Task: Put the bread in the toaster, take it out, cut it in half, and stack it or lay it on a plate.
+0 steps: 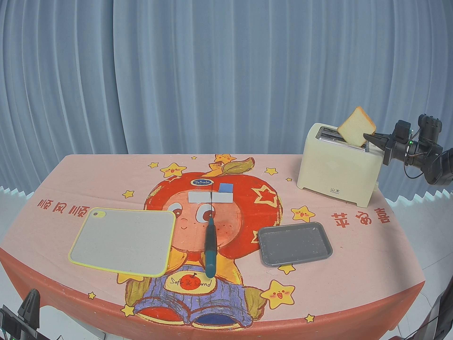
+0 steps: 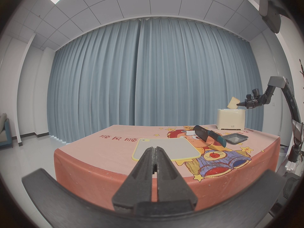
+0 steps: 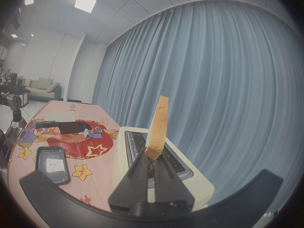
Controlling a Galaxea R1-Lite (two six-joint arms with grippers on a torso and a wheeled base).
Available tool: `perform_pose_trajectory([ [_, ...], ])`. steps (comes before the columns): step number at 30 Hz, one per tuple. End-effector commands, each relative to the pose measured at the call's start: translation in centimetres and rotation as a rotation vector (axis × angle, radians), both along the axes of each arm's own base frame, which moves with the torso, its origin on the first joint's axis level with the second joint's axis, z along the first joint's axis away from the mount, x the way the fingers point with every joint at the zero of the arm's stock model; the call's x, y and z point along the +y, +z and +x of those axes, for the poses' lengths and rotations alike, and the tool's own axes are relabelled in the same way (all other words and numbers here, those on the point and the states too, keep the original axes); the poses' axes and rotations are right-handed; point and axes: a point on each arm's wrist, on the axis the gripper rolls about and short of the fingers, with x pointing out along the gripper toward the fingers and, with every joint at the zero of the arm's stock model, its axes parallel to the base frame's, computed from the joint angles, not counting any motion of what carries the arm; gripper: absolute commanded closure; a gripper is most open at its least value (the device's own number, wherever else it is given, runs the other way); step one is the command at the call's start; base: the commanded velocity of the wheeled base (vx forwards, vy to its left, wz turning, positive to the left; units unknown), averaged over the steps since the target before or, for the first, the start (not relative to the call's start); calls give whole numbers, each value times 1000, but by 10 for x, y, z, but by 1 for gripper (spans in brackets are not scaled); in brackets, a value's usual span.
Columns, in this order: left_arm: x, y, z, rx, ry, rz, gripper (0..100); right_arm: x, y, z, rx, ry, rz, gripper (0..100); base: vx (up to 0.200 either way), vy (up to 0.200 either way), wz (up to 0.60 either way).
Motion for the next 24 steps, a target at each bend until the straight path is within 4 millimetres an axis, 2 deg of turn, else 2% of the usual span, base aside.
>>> perform_pose_trajectory([
  [1,0,-5,0,3,1,-1,100,1,-6,3,11,2,2,100,0,0,0],
  [24,0,-5,0,3,1,-1,100,1,-5,3,9,1,0,100,0,0,0],
])
